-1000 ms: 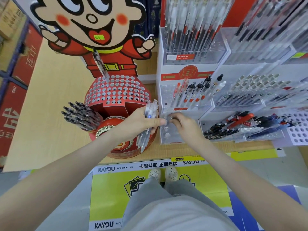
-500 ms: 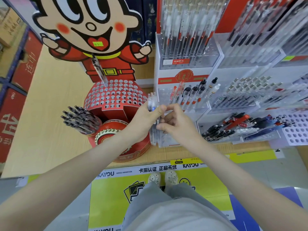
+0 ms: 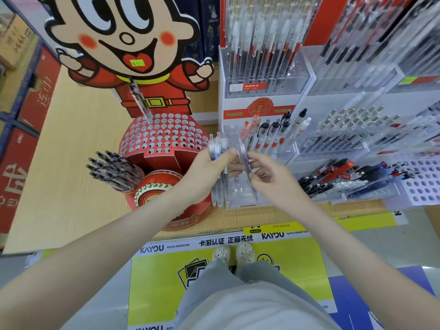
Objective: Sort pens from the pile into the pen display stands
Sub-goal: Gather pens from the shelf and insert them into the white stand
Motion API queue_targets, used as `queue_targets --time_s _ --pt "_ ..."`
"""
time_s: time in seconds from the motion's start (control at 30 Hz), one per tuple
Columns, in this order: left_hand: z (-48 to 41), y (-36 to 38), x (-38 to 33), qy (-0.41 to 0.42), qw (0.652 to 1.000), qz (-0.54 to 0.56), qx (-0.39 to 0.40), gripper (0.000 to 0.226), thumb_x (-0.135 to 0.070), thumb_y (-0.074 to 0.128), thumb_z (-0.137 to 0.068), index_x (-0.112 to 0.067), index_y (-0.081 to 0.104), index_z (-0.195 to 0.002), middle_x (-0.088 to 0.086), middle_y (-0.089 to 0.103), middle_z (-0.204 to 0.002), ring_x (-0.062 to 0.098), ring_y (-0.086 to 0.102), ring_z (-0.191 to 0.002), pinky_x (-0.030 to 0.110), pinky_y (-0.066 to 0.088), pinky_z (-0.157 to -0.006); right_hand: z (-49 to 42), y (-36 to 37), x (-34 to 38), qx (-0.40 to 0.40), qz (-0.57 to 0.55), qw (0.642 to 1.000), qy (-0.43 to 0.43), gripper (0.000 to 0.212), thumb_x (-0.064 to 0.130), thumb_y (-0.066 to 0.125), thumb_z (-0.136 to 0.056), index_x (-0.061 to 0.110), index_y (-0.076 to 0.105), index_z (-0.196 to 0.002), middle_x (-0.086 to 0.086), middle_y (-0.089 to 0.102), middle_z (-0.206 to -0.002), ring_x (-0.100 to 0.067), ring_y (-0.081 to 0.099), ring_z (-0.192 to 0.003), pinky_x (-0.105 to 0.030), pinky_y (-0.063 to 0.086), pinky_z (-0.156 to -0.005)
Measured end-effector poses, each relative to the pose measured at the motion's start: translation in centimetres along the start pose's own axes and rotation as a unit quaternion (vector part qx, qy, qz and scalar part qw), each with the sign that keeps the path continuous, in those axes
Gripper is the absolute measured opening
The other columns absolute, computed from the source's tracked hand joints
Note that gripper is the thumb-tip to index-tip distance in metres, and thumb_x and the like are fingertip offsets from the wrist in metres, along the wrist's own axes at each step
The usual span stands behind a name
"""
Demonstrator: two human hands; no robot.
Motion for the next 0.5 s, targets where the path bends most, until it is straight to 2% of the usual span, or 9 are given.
queue_targets --time_s 0.07,0.13,0.2,0.27,0.4,0.5 --pt "0.2 -0.4 0.0 -0.005 1.0 -0.006 -0.003 0.016 -0.011 0.048 -0.099 -0.011 0.064 -0.096 0.0 0.075 -0.085 0.015 0.072 -0.085 0.026 0.058 -0.074 0.2 -0.2 -0.5 -0.002 -0.026 1.0 -0.013 0.043 0.004 0.054 -0.092 0.037 0.053 -0.12 0.004 0.06 -0.099 -0.018 0.061 -0.092 -0.029 0.05 -0.082" --pt "0.2 -1.2 0.3 -0.016 1.0 -0.001 -0.023 0.014 -0.012 0.05 -0.099 -0.012 0.064 -0.099 0.008 0.074 -0.098 0.021 0.071 -0.094 0.032 0.058 -0.081 0.2 -0.5 -1.4 -0.015 -0.042 0.999 -0.01 0.044 0.002 0.054 -0.092 0.04 0.053 -0.114 0.005 0.058 -0.094 -0.016 0.06 -0.092 -0.025 0.048 -0.084" --pt "0.1 -2.4 0.4 -0.028 0.998 0.01 -0.049 0.013 -0.012 0.05 -0.099 -0.01 0.063 -0.102 0.013 0.072 -0.105 0.025 0.071 -0.096 0.034 0.058 -0.083 0.1 -0.7 -2.7 -0.031 -0.043 0.999 -0.002 0.041 0.001 0.055 -0.091 0.029 0.053 -0.12 0.002 0.056 -0.094 -0.017 0.058 -0.092 -0.023 0.047 -0.085" --pt "0.1 -3.3 0.4 -0.036 0.998 0.01 -0.052 0.016 -0.014 0.051 -0.098 -0.005 0.062 -0.107 0.012 0.073 -0.102 0.026 0.071 -0.093 0.033 0.059 -0.079 0.0 -0.8 -3.4 -0.051 -0.031 0.998 -0.01 0.035 0.0 0.056 -0.09 0.019 0.056 -0.12 -0.003 0.059 -0.095 -0.02 0.058 -0.092 -0.025 0.047 -0.085" --pt "0.4 -4.2 0.7 -0.045 0.998 0.001 -0.042 0.022 -0.015 0.053 -0.096 0.002 0.063 -0.105 0.015 0.073 -0.098 0.025 0.072 -0.088 0.029 0.058 -0.073 -0.7 -0.2 -4.3 -0.091 -0.057 0.994 -0.006 0.027 0.001 0.062 -0.087 0.027 0.056 -0.092 0.004 0.065 -0.088 -0.013 0.062 -0.086 -0.028 0.05 -0.084" --pt "0.6 -4.2 1.0 -0.052 0.998 0.017 -0.039 0.017 -0.014 0.054 -0.096 -0.001 0.065 -0.096 0.017 0.072 -0.096 0.025 0.071 -0.084 0.03 0.059 -0.073 -1.4 0.8 -4.9 -0.09 -0.033 0.995 -0.005 0.025 0.001 0.059 -0.088 0.026 0.054 -0.087 0.01 0.065 -0.085 -0.008 0.063 -0.085 -0.022 0.047 -0.082"
Point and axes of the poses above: each hand's wrist, its own z-axis away from the middle knuckle, its own y-axis out of the palm, x = y × z, the point moved 6 cm from there along -z, towards the middle knuckle
